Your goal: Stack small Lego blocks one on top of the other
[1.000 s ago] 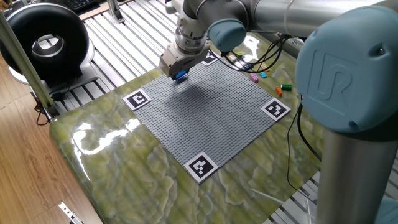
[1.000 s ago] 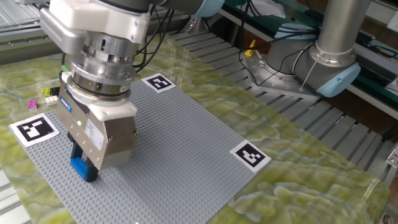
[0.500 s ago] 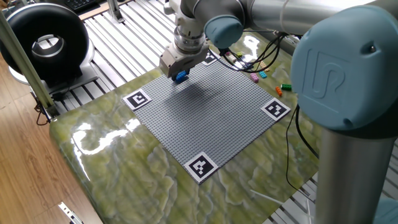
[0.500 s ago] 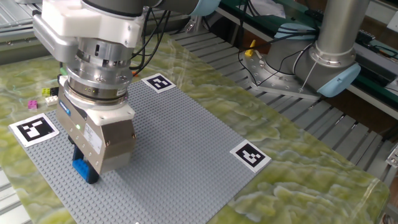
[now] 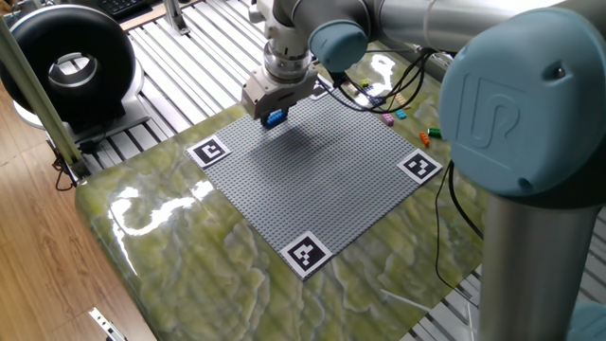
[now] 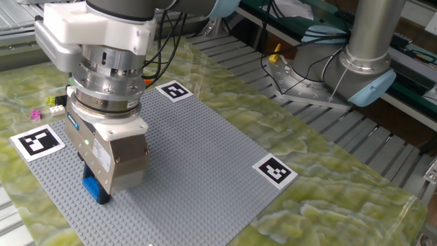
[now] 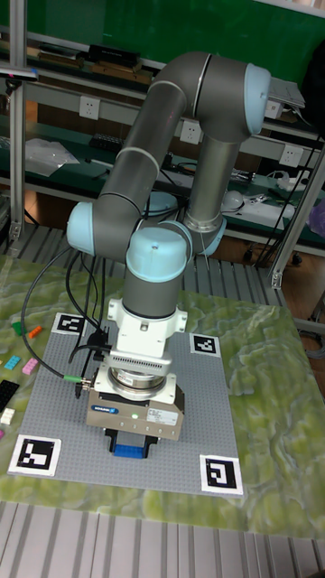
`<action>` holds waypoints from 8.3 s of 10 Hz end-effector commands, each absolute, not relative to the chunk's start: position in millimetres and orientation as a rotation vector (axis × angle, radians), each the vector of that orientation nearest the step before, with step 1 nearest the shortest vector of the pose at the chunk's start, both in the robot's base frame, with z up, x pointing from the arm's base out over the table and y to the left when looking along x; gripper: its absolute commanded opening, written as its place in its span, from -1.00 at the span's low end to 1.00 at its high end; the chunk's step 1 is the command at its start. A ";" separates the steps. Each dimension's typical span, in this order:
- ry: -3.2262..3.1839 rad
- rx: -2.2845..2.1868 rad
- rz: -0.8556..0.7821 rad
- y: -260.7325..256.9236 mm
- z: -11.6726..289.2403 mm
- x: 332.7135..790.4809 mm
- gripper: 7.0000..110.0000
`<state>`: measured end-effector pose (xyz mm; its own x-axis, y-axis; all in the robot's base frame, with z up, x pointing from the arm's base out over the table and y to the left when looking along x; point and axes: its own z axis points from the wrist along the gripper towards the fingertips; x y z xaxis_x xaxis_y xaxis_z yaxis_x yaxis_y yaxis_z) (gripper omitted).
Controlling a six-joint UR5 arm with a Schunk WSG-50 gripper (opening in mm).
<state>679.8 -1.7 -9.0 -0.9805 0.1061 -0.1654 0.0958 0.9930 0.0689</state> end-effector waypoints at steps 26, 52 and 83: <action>3.008 0.145 0.050 -7.5 0.8 667.4 -1.00; 3.004 0.174 0.110 -8.8 -10.8 666.3 -1.00; 3.000 0.193 0.049 -6.3 -10.1 669.0 -1.00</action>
